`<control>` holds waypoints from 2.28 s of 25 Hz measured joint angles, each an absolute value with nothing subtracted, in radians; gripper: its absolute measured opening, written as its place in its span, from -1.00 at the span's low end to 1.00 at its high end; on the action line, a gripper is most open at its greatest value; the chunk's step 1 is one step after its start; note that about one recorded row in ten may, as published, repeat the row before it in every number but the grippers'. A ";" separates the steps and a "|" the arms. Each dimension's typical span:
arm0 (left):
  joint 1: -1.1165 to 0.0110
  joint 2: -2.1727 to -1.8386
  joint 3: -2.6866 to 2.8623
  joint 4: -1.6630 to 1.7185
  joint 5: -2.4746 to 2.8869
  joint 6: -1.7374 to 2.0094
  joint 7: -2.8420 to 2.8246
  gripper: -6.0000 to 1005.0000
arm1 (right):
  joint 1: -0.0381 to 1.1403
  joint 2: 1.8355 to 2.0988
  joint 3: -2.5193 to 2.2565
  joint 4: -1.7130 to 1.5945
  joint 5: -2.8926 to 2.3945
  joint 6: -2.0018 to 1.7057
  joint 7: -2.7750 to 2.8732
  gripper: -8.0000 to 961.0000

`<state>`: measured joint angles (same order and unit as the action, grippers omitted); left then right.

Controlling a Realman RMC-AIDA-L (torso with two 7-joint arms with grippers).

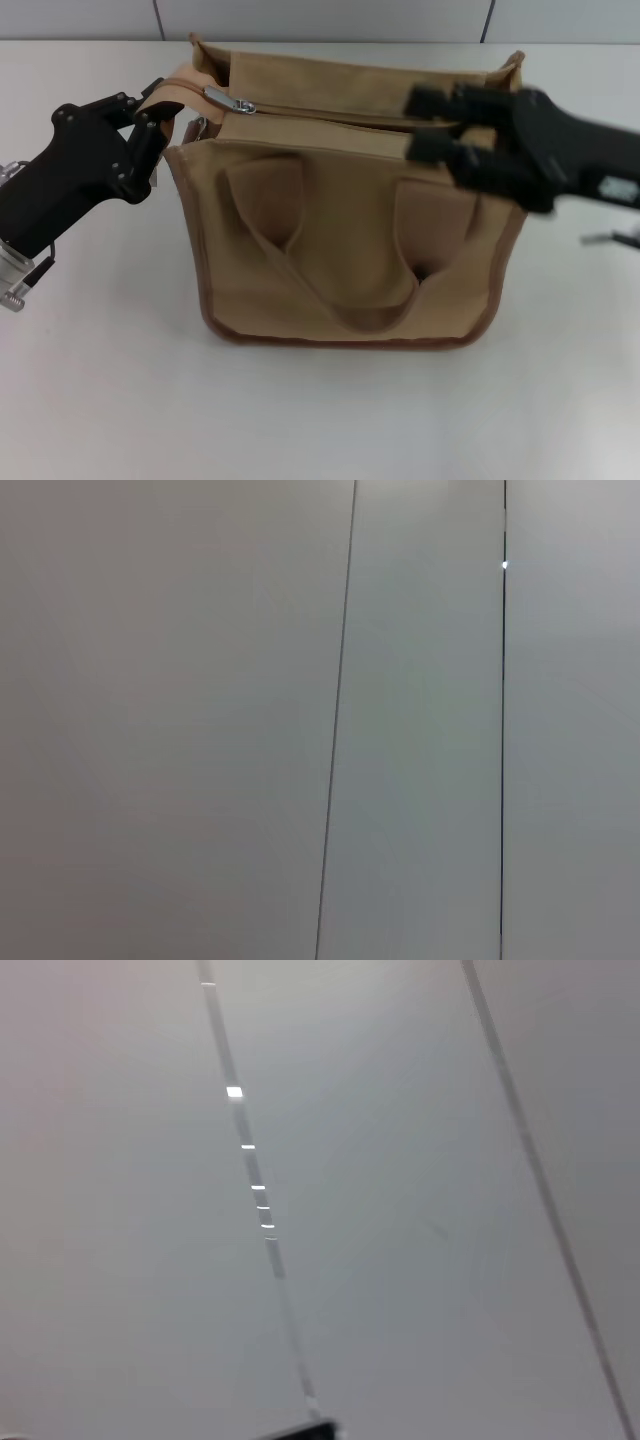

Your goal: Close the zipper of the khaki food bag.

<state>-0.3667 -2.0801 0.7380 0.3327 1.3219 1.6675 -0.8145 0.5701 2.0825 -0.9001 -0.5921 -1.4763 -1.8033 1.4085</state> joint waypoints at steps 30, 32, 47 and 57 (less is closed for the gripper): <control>-0.392 -2.080 0.733 0.291 1.275 1.671 -0.823 -0.92 | 0.611 2.088 -1.319 -1.020 -1.553 -1.307 1.452 0.08; -0.398 -2.080 0.734 0.281 1.257 1.671 -0.822 -0.92 | 0.613 2.088 -1.335 -1.017 -1.557 -1.284 1.433 0.08; -0.415 -2.080 0.734 0.276 1.247 1.664 -0.817 -0.92 | 0.514 2.091 -1.388 -1.174 -1.451 -1.268 1.205 0.08; -0.428 -2.080 0.733 0.277 1.247 1.662 -0.816 -0.91 | 0.465 2.091 -1.470 -1.374 -1.680 -1.203 1.131 0.08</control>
<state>-0.4279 -2.0801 0.7332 0.2771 1.2469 1.6617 -0.8161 0.4646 2.0912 -1.4698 -1.3741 -1.6798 -1.2027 1.1306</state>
